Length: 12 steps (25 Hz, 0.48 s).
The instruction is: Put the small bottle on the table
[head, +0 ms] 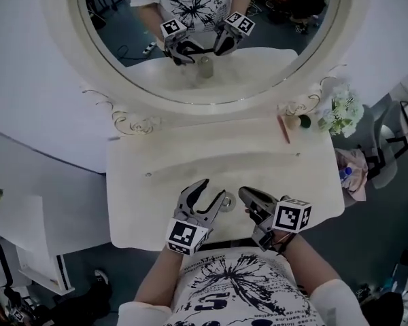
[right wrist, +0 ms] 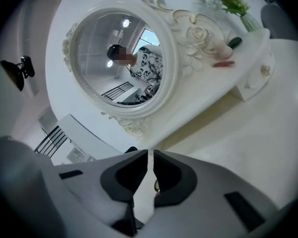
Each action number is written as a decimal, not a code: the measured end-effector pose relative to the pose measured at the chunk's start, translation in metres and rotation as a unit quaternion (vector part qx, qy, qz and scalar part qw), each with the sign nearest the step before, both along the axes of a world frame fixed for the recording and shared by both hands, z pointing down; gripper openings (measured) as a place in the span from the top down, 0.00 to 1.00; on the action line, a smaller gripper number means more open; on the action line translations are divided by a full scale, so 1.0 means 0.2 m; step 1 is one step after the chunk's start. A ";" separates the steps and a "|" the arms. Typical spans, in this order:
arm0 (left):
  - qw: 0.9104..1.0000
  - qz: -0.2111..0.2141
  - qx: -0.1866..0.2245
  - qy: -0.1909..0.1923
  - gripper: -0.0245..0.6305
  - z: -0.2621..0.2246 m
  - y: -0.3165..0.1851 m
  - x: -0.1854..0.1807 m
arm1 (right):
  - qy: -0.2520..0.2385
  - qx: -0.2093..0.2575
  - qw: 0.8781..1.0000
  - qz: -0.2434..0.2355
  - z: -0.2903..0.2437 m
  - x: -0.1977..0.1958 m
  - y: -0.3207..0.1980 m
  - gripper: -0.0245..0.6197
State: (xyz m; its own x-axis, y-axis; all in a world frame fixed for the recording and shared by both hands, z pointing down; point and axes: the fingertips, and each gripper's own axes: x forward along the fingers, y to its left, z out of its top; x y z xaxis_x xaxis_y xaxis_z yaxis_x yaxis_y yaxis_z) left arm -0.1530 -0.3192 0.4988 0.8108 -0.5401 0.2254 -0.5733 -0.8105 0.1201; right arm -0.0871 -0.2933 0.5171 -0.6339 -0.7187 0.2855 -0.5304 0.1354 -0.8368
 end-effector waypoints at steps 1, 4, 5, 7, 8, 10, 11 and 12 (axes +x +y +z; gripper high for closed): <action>1.000 -0.018 0.006 -0.005 0.70 -0.02 -0.02 -0.03 | 0.009 0.018 1.000 -0.003 -0.04 -0.01 -0.01 0.89; 0.998 -0.060 0.010 -0.032 0.84 -0.05 -0.06 -0.12 | 0.060 0.080 0.995 -0.006 -0.16 -0.03 -0.03 0.90; 0.996 -0.071 0.010 -0.044 0.89 -0.05 -0.07 -0.15 | 0.084 0.102 0.991 -0.006 -0.20 -0.03 -0.04 0.90; 0.994 -0.086 0.014 -0.065 0.92 -0.07 -0.09 -0.19 | 0.128 0.137 0.982 -0.001 -0.26 -0.04 -0.06 0.92; 0.993 -0.091 0.017 -0.072 0.93 -0.09 -0.09 -0.20 | 0.147 0.150 0.978 0.003 -0.28 -0.03 -0.07 0.92; 0.992 -0.099 0.018 -0.073 0.93 -0.13 -0.10 -0.24 | 0.191 0.174 0.966 0.009 -0.31 -0.03 -0.09 0.93; 0.992 -0.102 0.017 -0.071 0.93 -0.15 -0.10 -0.25 | 0.219 0.188 0.957 0.010 -0.31 -0.02 -0.10 0.94; 0.992 -0.105 0.017 -0.071 0.93 -0.17 -0.11 -0.26 | 0.251 0.201 0.947 0.009 -0.31 -0.02 -0.10 0.94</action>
